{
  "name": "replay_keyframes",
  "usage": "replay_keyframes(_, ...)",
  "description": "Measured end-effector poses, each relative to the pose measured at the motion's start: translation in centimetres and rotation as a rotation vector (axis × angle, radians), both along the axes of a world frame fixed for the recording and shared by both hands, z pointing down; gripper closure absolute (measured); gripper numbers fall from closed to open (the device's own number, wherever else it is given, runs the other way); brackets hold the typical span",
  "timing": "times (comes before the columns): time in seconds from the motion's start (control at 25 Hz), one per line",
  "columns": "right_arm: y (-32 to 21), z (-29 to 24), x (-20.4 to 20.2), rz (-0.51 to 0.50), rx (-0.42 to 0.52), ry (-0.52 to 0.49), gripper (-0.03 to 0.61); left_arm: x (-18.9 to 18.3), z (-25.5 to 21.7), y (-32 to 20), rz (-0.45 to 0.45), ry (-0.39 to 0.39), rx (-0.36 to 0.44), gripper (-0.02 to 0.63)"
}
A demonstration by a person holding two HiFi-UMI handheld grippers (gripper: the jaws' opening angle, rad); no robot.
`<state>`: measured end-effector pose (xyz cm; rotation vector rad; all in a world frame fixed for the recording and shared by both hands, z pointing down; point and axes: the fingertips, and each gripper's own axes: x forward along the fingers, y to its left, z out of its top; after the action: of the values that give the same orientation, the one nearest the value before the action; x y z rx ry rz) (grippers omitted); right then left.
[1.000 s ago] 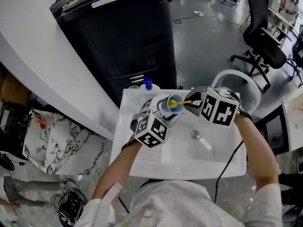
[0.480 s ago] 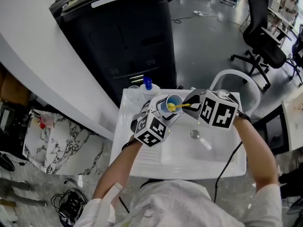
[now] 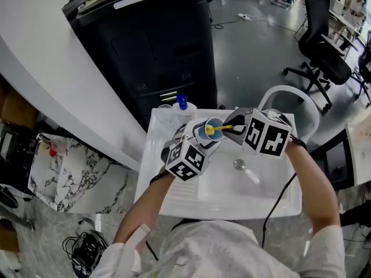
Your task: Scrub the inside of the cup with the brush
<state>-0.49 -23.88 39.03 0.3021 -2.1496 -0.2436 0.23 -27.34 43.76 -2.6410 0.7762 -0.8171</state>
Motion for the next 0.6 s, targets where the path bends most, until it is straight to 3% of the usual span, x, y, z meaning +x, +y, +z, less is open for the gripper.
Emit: replay_keyframes(0.6,-0.8,0.2,1.9,0.041,0.001,0.028,0.545,-0.1,-0.1,-0.1,-0.002,0.001,0.014,0.311)
